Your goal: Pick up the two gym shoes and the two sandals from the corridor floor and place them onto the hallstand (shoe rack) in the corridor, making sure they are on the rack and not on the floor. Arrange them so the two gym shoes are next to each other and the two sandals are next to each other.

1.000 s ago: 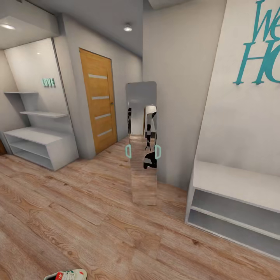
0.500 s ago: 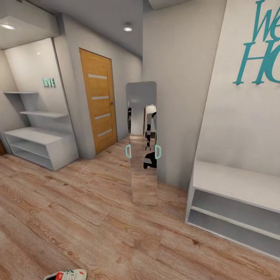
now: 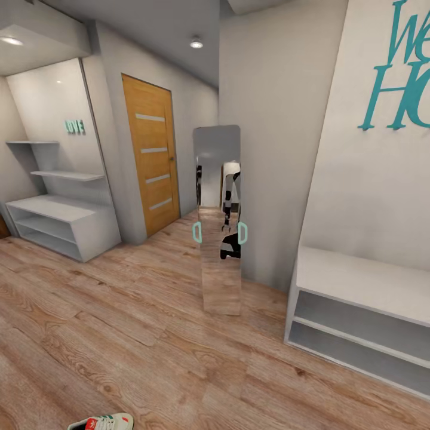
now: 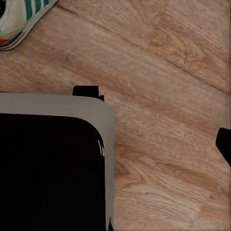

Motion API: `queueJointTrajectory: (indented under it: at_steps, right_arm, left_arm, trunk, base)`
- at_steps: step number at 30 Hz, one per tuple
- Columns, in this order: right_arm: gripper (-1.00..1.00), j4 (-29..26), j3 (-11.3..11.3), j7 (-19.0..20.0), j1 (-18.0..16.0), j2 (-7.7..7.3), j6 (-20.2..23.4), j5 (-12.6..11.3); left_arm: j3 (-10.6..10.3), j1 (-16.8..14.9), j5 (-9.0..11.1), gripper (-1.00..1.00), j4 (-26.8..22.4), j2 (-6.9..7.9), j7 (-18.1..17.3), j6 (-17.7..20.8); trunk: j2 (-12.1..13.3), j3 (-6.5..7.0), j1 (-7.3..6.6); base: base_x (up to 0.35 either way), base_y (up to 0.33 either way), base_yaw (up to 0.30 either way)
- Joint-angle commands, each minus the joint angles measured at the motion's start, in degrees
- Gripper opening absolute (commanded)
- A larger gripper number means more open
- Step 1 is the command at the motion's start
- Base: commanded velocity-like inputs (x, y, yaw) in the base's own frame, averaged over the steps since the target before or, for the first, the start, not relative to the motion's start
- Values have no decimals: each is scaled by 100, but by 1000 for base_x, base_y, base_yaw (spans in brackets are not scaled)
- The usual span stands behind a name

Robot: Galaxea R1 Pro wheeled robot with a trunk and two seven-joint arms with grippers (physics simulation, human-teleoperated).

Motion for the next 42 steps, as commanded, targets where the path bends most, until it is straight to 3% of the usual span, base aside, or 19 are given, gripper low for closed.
queueJointTrajectory:
  at_steps: [1, 5, 6, 16, 24, 42]
  right_arm:
    - [100, -28, -2, -3, -3, -7, -52, -1]
    - [100, -158, -11, -2, -3, -15, -181, -14]
    - [100, -1111, -13, -2, -3, -12, -524, -17]
    - [100, -1726, -20, 4, -16, 16, -1208, -36]
    - [100, -2089, -16, 8, -86, 29, -1419, -45]
    - [100, -2155, -21, 42, -135, 37, -1454, -38]
  left_arm:
    - [0, -37, 7, 100, -28, 4, 4, -53]
    - [5, -169, 25, 100, -158, 22, 5, -182]
    - [7, -260, 29, 100, -324, 27, 5, -1113]
    - [24, -449, 64, 100, -1156, 55, 5, -1128]
    - [28, -594, 81, 100, -1789, -12, -43, -1128]
    - [17, -587, 63, 100, -1958, 38, -83, -1142]
  trunk:
    - [-3, -6, 0]
    - [-3, -6, 0]
    - [-3, -6, 0]
    - [-3, -6, 0]
    - [-3, -6, 0]
    - [-3, -6, 0]
  base:
    - [0, 0, 0]
    - [0, 0, 0]
    - [0, 0, 0]
    - [0, 0, 0]
    - [0, 0, 0]
    - [-5, 9, 0]
